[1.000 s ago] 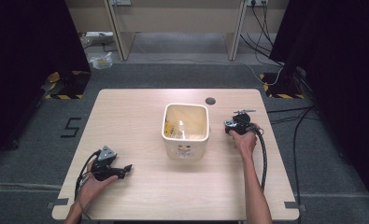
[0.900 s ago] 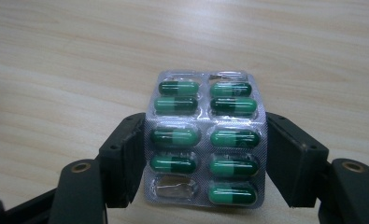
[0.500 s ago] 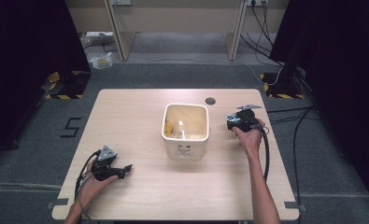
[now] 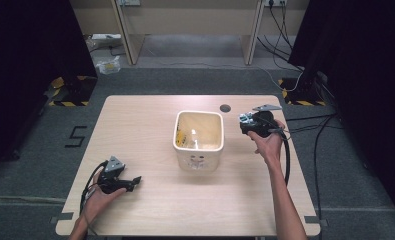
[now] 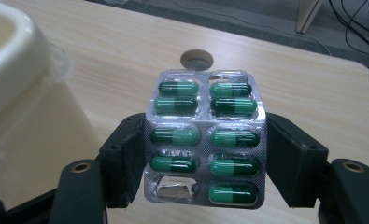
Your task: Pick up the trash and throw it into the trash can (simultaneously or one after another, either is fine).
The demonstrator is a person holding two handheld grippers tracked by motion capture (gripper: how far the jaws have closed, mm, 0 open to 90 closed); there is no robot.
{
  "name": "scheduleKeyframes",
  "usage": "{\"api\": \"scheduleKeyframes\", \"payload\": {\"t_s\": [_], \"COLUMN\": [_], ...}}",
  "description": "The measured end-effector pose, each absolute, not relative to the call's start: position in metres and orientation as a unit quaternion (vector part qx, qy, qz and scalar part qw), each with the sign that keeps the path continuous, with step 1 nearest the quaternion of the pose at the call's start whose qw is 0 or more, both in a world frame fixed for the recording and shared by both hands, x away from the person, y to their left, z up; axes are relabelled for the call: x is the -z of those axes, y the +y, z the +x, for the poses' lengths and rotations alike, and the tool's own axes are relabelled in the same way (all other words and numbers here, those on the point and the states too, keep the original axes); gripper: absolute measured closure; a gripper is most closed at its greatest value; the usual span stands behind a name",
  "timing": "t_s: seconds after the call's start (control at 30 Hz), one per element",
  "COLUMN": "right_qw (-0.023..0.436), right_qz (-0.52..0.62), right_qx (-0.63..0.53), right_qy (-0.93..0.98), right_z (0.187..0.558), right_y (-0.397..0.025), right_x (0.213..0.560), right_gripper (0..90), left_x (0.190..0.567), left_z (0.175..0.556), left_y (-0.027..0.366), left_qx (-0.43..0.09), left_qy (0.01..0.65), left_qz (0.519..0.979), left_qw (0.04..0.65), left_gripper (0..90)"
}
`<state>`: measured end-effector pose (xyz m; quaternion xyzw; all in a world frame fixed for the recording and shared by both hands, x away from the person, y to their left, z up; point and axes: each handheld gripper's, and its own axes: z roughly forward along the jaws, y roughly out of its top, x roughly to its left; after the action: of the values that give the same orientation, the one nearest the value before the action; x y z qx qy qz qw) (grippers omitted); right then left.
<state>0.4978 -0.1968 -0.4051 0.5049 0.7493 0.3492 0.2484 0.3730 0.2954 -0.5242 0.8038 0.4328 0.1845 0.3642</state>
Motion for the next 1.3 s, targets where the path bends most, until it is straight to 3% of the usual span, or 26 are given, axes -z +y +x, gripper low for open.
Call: {"api": "scheduleKeyframes", "payload": {"t_s": [1.3], "right_qw": [0.27], "right_qz": [0.437], "right_qx": [-0.383], "right_qy": [0.768], "right_z": [0.475], "right_y": [-0.172], "right_x": [0.337], "right_gripper": [35.0], "left_x": [0.524], "left_z": [0.373], "left_y": [0.295], "left_qx": [-0.184], "left_qy": [0.433], "left_qz": [0.804], "left_qw": [0.364], "left_gripper": [13.9]}}
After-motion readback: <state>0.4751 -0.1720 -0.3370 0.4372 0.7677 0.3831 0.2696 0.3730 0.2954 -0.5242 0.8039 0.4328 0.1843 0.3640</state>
